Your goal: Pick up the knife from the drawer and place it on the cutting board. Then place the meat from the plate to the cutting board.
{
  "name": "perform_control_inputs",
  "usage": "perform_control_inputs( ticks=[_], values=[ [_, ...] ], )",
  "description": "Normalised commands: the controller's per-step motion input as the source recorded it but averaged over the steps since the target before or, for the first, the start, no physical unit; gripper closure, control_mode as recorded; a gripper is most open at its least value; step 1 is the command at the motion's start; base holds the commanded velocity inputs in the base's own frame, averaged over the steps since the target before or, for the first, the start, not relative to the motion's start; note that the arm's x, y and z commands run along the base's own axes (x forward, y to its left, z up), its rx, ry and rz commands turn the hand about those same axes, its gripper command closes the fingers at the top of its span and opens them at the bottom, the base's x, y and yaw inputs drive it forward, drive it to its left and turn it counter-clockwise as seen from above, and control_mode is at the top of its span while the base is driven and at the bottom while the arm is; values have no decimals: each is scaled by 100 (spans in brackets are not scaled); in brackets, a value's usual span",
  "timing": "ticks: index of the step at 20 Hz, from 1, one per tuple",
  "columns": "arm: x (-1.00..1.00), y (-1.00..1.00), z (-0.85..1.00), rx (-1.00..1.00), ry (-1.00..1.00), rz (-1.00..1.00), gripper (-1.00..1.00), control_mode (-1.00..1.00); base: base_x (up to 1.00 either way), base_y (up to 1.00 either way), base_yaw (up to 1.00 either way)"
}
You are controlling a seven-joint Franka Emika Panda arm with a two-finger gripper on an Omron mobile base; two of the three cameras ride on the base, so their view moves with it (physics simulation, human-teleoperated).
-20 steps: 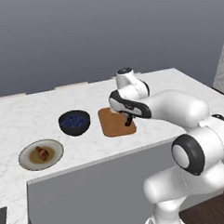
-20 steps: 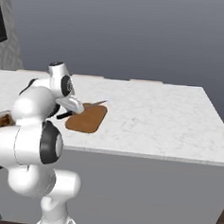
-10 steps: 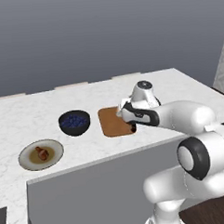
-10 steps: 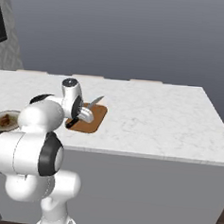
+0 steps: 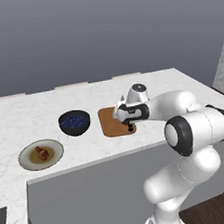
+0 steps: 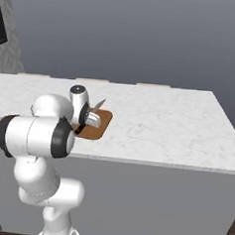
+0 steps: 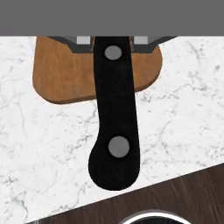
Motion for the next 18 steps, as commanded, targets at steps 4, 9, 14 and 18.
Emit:
perform_control_inputs(
  ticks=[4,9,14,18],
  values=[
    [38,1,-32,-8,4,0,100,-100,0,0,0],
    [39,0,-36,-6,0,0,100,-100,0,0,0],
    [41,0,-26,-2,0,0,-100,-100,0,0,0],
    [34,0,-13,0,0,0,-100,-100,0,0,0]
  ],
)
